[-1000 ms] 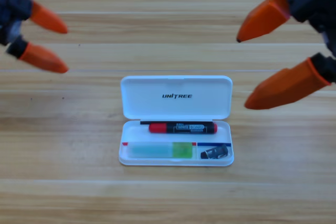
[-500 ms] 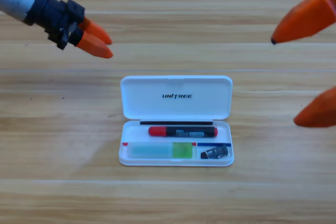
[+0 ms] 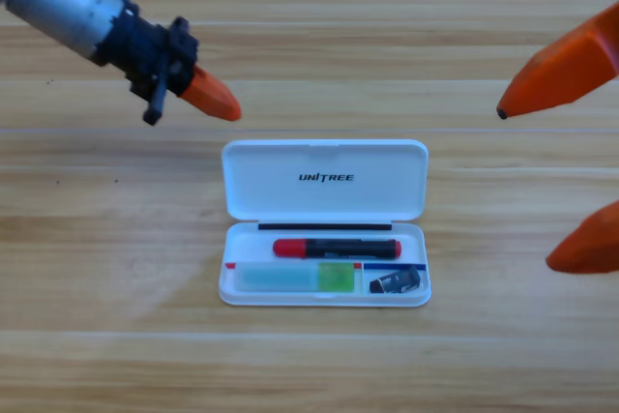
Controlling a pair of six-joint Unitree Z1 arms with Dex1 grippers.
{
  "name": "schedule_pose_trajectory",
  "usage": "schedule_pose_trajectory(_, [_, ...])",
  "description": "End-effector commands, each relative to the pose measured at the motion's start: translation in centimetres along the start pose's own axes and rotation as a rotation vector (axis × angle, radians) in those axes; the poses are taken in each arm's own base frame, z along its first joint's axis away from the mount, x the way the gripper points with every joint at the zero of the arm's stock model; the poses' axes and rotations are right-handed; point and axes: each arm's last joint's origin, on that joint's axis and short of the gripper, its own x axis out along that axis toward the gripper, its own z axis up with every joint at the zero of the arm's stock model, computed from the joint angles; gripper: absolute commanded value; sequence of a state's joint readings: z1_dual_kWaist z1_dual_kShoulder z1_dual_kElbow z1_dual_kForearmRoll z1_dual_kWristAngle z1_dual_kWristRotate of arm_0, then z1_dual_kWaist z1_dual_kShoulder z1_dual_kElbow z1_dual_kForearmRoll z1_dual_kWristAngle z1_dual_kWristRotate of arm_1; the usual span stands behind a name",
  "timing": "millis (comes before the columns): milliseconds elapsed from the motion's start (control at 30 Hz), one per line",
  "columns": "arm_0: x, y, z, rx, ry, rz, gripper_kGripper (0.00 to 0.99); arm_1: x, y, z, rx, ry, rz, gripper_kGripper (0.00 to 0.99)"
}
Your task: Clean up eraser and pencils
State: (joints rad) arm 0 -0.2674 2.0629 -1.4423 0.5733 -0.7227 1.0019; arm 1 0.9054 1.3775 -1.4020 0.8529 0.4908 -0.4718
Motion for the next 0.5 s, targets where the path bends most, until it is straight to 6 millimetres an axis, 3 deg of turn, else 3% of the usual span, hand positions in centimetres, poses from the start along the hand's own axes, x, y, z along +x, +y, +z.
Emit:
schedule_pose_trajectory(33, [4.6,-0.3,0.3,0.032,0.028,-0.079,0.000,0.6,-0.1,-0.2,0.005,-0.029,0.043,0.959])
schedule_pose_trajectory(500, [6.8,-1.0,0.4,0.052,0.053,-0.112,0.000,0.8,0.0,0.1,0.011,-0.033,0.054,0.959])
